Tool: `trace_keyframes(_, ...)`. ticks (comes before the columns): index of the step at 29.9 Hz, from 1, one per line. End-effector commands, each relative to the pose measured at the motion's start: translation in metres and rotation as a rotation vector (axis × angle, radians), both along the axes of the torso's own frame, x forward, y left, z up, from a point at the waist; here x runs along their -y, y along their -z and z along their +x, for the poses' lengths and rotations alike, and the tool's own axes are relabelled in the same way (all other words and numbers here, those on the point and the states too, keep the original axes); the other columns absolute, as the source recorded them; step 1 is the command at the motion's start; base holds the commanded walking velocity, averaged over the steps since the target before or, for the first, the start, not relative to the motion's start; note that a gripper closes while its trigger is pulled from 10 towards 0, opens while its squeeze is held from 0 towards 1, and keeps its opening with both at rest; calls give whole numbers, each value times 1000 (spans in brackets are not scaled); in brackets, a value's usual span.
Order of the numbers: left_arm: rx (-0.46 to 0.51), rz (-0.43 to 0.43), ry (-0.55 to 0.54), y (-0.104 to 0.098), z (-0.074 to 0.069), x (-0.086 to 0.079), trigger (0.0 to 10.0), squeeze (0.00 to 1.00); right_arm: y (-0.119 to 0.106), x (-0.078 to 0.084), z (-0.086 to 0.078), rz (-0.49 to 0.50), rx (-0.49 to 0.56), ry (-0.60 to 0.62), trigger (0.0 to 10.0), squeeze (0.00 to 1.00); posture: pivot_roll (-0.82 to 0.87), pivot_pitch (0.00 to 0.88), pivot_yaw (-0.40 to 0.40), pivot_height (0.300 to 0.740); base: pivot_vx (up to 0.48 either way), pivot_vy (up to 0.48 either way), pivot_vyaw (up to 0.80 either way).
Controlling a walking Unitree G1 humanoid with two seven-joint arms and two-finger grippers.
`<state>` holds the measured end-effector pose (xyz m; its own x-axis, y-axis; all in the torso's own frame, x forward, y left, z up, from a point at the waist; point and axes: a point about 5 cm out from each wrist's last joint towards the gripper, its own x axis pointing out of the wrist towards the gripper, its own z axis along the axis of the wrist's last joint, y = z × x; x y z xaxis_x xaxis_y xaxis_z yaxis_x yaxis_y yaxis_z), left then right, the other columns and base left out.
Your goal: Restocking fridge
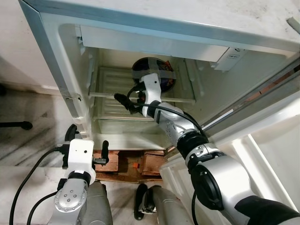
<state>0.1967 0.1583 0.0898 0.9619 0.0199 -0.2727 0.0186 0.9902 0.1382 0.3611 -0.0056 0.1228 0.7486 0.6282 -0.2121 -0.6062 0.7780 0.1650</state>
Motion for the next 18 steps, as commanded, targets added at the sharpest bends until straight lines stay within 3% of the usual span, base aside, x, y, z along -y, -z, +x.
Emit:
trace_keyframes(1, -28, 0, 10, 6, -2, 3, 10000, 0, 30, -41, -34, 23, -126, -44, 10000, 796, 349, 199, -214, 740, 0, 0, 0)
trace_keyframes(2, -28, 1, 10, 6, -2, 3, 10000, 0, 31, -40, -33, 14, -130, -28, 10000, 655, 350, 197, -214, 740, 0, 0, 0)
trace_keyframes(3, -28, 1, 10, 6, -2, 3, 10000, 0, 31, -40, -33, 14, -130, -28, 10000, 655, 350, 197, -214, 740, 0, 0, 0)
trace_keyframes(4, -28, 2, 10, 7, -2, 3, 10000, 0, 32, -38, -33, 9, -131, -14, 10000, 408, 351, 196, -214, 740, 0, 0, 0)
trace_keyframes(5, -28, 2, 10, 7, -2, 3, 10000, 0, 32, -36, -31, -3, -132, 8, 10000, 0, 353, 196, -216, 740, 0, 0, 0)
trace_keyframes(18, -29, 8, -3, 7, -2, 0, 10000, 0, 31, -18, -20, -65, -113, 194, 10000, 0, 358, 194, -220, 740, 0, 0, 0)
